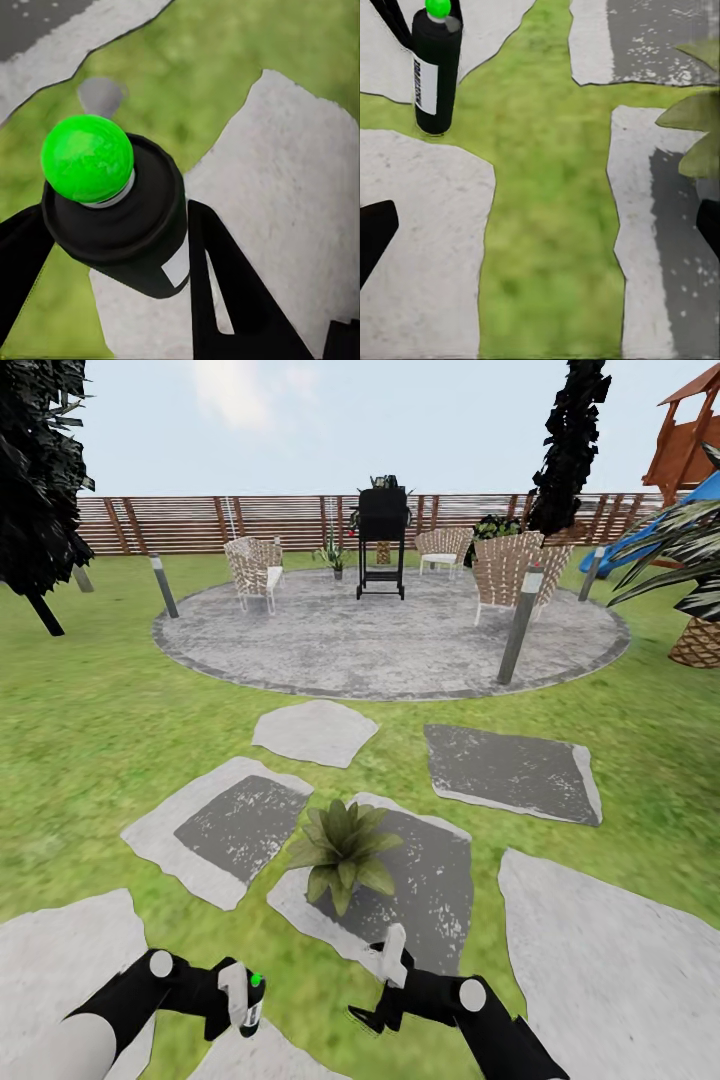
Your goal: Pick up the pesticide atomizer in the garden and spray insectifuge to fully cover both potted plants in the garden.
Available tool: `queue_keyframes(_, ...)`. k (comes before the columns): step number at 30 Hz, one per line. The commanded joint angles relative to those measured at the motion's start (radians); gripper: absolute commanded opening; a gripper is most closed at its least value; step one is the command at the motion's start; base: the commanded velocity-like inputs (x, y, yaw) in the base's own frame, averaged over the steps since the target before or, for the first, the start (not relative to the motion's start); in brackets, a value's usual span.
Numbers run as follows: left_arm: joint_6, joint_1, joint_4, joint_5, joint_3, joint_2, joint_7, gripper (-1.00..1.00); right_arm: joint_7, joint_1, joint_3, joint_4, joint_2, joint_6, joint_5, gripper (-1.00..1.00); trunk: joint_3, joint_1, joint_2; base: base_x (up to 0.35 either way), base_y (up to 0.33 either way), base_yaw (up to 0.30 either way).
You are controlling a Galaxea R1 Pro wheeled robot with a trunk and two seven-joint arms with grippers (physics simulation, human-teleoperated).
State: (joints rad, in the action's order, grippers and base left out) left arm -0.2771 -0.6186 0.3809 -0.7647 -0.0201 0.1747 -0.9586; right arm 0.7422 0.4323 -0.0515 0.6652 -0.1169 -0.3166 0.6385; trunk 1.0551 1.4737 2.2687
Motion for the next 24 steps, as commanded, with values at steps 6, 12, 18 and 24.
queue_keyframes(6,0.005,0.021,0.001,0.019,0.055,-0.007,0.124,-1.00,-0.179,0.000,0.022,-0.180,0.097,-0.009,0.004,1.00,0.001,0.000,0.000,0.000,0.000,0.000)
queue_keyframes(12,0.030,0.021,0.002,0.037,0.179,-0.022,0.136,-1.00,-0.248,-0.001,0.160,-0.338,0.186,-0.039,0.002,1.00,0.001,0.000,0.000,0.000,0.000,0.000)
queue_keyframes(18,0.302,0.008,0.018,0.063,0.192,-0.079,0.163,-1.00,-0.540,-0.005,0.408,-0.484,0.256,-0.047,0.003,1.00,0.001,0.000,0.000,0.000,0.000,0.000)
queue_keyframes(24,0.928,-0.204,0.021,0.118,0.178,-0.149,0.211,-1.00,-1.013,-0.006,0.454,-0.613,0.189,-0.045,-0.188,1.00,0.001,0.000,0.000,0.000,0.000,0.000)
